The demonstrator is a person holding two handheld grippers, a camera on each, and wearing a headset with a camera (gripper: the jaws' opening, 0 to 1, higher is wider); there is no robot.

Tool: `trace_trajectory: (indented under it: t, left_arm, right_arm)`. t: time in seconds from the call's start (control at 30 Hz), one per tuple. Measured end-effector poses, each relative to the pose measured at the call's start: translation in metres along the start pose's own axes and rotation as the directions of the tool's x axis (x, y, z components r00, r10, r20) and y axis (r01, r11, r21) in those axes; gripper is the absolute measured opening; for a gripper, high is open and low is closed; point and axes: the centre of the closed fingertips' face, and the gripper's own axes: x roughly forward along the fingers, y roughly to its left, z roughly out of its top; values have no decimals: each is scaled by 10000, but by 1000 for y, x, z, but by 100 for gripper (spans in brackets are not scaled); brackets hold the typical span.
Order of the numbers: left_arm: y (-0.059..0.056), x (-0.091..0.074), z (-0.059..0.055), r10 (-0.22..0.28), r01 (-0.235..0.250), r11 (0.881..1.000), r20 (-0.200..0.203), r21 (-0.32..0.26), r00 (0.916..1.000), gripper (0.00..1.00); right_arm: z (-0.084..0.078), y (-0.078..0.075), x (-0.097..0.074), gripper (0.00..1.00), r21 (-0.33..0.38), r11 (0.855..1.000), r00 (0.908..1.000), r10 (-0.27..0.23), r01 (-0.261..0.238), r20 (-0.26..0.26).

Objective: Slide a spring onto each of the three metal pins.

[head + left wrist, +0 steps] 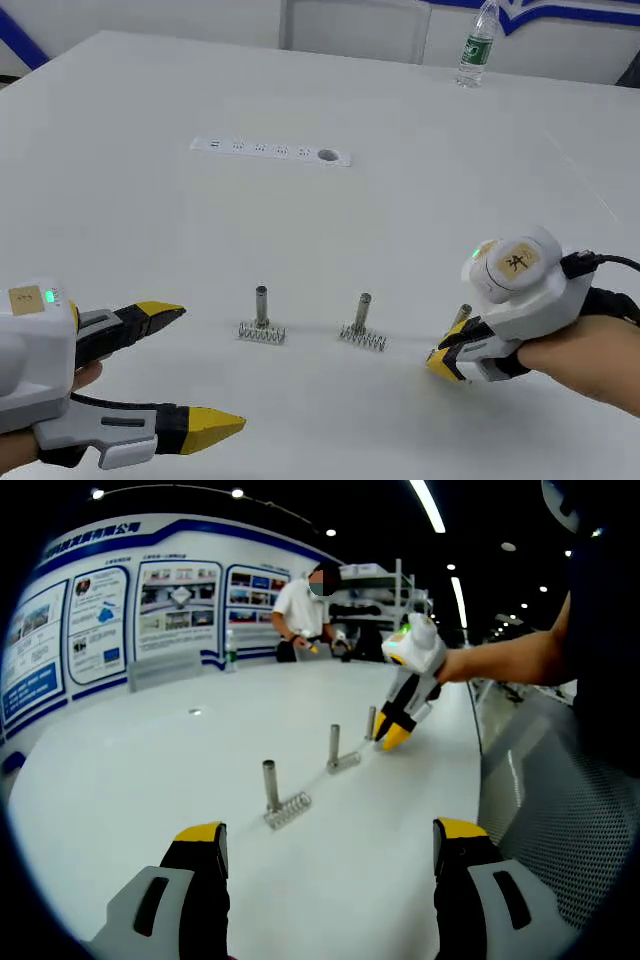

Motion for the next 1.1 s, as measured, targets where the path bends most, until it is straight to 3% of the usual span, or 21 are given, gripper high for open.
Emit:
trace_trajectory:
  t: [0.23, 0.7, 0.93, 1.1]
  left_arm:
    - [0, 1, 0, 10, -10, 10000, 3, -20, 10000, 86]
    - [-1, 0, 0, -3, 3, 10000, 11, -13, 10000, 86]
    - [-5, 1, 2, -76, 75, 10000, 54, 35, 10000, 86]
    - [-9, 2, 4, -200, 200, 9998, 49, 76, 9998, 85]
  right_arm:
    - [-3, 1, 4, 15, -183, 9997, 9991, 169, -176, -379]
    - [-3, 1, 5, 12, 175, 9971, 9940, 746, -734, -805]
    - [-4, 3, 0, 11, 230, 9985, 9972, 517, -506, -544]
    - [3, 7, -11, 11, 249, 9991, 9994, 338, -337, -29]
